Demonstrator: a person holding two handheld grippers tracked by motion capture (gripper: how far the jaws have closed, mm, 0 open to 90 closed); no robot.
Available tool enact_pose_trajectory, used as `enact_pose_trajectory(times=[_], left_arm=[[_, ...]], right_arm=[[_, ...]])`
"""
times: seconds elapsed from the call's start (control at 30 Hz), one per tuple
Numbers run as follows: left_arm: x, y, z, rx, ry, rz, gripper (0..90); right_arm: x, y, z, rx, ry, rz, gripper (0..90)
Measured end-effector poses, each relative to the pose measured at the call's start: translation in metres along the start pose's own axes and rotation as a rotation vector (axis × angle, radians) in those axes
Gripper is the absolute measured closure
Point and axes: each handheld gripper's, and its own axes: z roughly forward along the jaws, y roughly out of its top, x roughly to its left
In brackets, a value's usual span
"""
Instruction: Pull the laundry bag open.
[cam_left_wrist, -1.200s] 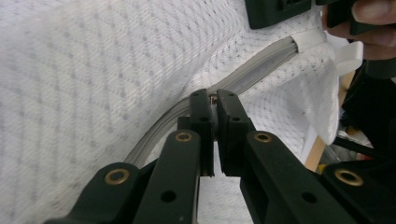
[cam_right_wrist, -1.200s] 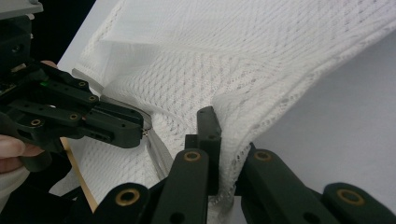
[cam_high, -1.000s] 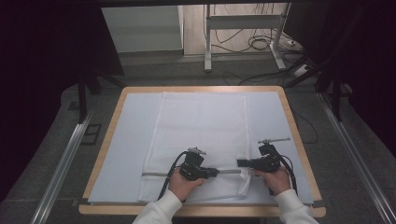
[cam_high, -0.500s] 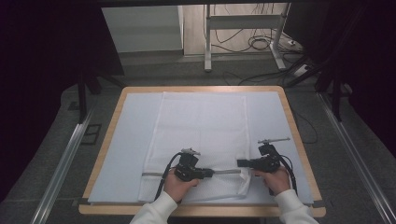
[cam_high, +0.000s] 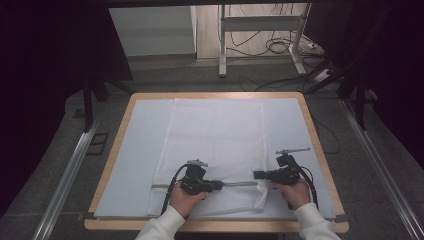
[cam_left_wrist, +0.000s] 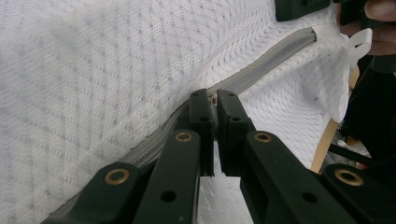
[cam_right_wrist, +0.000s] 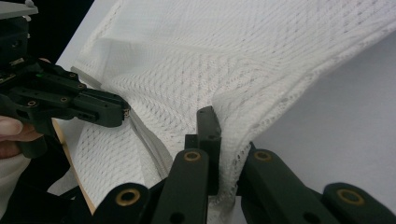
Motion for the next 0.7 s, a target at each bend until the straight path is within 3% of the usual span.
enact_pose_trajectory(times=[0.7], left_arm=[[0.014,-0.015,-0.018,-0.012,0.021,-0.040,86.8]], right_arm=[[-0.002,-0.001,0.000,-0.001,-0.006,0.000,88.3]])
